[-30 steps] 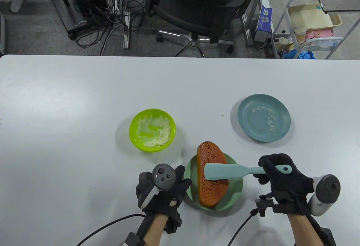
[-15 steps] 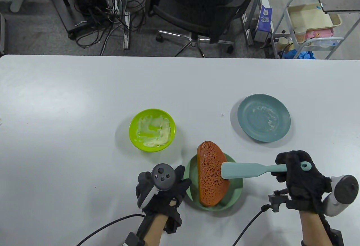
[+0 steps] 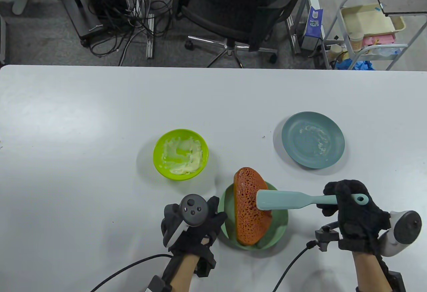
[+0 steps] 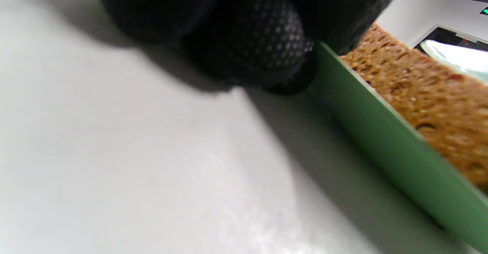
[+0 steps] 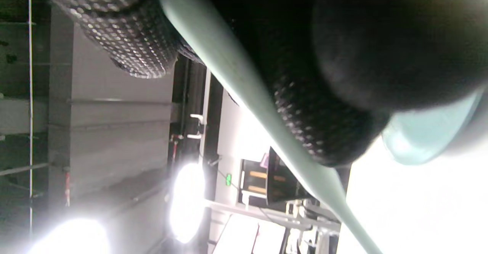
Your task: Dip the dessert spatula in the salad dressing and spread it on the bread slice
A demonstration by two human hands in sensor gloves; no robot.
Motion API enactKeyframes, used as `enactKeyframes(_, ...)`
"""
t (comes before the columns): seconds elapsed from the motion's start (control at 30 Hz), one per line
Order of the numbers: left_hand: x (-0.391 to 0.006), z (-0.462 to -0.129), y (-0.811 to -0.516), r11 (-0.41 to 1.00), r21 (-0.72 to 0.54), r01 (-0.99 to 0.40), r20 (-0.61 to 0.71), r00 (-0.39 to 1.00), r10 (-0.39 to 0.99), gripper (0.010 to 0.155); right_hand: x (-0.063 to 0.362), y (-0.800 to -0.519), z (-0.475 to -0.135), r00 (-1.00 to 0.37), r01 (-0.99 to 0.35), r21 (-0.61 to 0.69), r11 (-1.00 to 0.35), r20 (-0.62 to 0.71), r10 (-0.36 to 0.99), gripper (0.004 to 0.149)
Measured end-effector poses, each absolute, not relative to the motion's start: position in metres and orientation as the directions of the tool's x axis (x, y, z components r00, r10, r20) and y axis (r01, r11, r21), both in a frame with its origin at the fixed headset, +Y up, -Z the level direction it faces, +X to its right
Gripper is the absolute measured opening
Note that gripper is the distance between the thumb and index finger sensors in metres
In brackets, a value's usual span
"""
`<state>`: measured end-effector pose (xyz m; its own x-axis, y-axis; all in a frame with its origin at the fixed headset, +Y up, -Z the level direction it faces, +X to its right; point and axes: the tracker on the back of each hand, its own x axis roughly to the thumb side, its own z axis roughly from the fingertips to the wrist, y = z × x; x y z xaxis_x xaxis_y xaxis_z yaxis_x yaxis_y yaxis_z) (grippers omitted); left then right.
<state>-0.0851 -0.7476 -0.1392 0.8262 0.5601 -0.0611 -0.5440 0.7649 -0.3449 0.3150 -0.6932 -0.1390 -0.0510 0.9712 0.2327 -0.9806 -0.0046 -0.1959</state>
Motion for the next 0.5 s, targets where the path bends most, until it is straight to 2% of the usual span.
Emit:
enactKeyframes(0.27,-0.085,-0.139,-0.748,0.765,-0.345,-0.544,-0.061,0.826,0.560,0.058,0.291,-0.708,-0.145,-0.038,-0.996,-0.092,-0.022,0.168,0.985,0.049)
enactKeyframes(0.5,-0.085,-0.139,-0.748,0.765,-0.345,-0.544,-0.060,0.826,0.560,0.058,0.284,-0.708,-0.143,-0.059,-0.995,-0.094,-0.041,0.198,0.978,0.046)
